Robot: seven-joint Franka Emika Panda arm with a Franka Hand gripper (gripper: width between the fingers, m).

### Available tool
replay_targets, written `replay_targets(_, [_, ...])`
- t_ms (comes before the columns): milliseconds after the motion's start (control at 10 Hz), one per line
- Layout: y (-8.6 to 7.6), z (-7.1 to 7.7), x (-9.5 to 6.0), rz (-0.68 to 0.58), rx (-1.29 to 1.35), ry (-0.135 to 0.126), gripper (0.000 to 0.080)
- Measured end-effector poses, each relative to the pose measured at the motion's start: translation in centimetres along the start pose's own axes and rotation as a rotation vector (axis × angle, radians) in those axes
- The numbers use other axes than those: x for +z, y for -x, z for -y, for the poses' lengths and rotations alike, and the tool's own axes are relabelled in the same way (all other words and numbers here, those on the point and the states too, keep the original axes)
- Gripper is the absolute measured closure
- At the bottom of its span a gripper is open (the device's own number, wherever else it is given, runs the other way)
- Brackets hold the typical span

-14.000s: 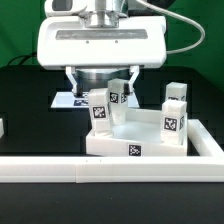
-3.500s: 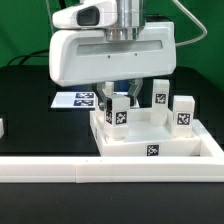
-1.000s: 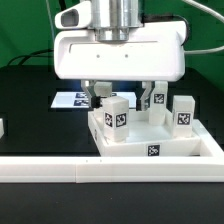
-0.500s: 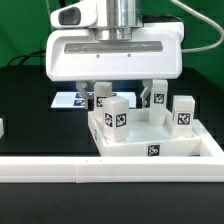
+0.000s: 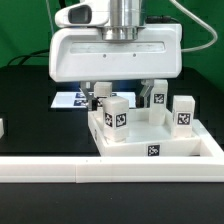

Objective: Assemble square table

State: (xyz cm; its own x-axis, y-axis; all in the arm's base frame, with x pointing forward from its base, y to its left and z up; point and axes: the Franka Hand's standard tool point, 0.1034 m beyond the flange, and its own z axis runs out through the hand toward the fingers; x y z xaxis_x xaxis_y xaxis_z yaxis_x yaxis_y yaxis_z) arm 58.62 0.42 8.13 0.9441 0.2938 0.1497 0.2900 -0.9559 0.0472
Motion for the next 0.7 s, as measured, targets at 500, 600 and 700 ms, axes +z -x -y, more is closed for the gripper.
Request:
replay_targets(500, [0.04, -0.11, 0.00, 0.001, -0.037, 0.001, 0.0428])
replay_targets(600, [0.03, -0.13, 0.00, 0.000, -0.037, 0.001, 0.0509])
replay_targets(700, [0.03, -0.13, 0.00, 0.000, -0.036, 0.001, 0.0509])
